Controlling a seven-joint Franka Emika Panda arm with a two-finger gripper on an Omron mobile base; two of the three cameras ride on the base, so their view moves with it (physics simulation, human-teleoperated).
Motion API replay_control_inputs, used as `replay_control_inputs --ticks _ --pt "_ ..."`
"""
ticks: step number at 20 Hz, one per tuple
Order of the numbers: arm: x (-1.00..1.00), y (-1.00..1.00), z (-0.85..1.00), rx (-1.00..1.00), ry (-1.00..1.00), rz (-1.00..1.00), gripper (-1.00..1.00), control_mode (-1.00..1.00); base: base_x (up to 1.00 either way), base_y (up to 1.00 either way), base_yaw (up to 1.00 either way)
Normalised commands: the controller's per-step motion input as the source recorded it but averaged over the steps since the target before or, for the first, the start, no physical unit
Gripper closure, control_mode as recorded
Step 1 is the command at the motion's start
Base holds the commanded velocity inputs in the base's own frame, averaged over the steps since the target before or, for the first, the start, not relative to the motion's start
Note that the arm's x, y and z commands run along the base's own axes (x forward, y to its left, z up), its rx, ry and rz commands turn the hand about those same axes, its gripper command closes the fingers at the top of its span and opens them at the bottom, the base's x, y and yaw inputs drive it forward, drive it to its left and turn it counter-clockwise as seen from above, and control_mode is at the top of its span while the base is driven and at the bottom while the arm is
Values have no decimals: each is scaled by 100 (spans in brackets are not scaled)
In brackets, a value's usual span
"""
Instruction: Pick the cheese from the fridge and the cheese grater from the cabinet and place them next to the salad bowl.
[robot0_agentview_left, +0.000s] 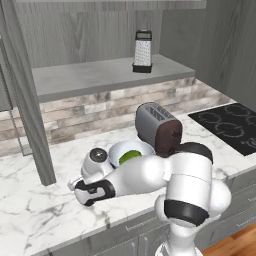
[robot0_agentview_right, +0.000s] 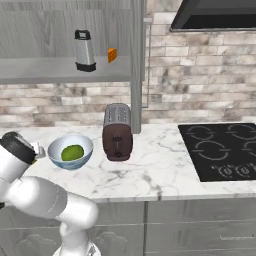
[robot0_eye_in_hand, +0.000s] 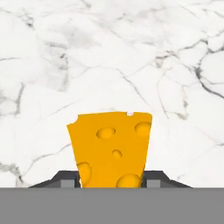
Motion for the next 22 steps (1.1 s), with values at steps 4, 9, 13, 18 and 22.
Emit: replay_control_inputs --ticks 4,9,13,18,22 --pt "9 23 -8 -3 0 0 -100 -100 0 0 0" --pt "-1 21 6 -1 0 0 -100 -100 0 0 0" --pt "-6 3 53 0 0 0 -100 -100 0 0 0" --pt "-5 0 80 0 0 0 -100 -100 0 0 0" --pt "-1 -14 82 2 0 0 -100 -100 0 0 0"
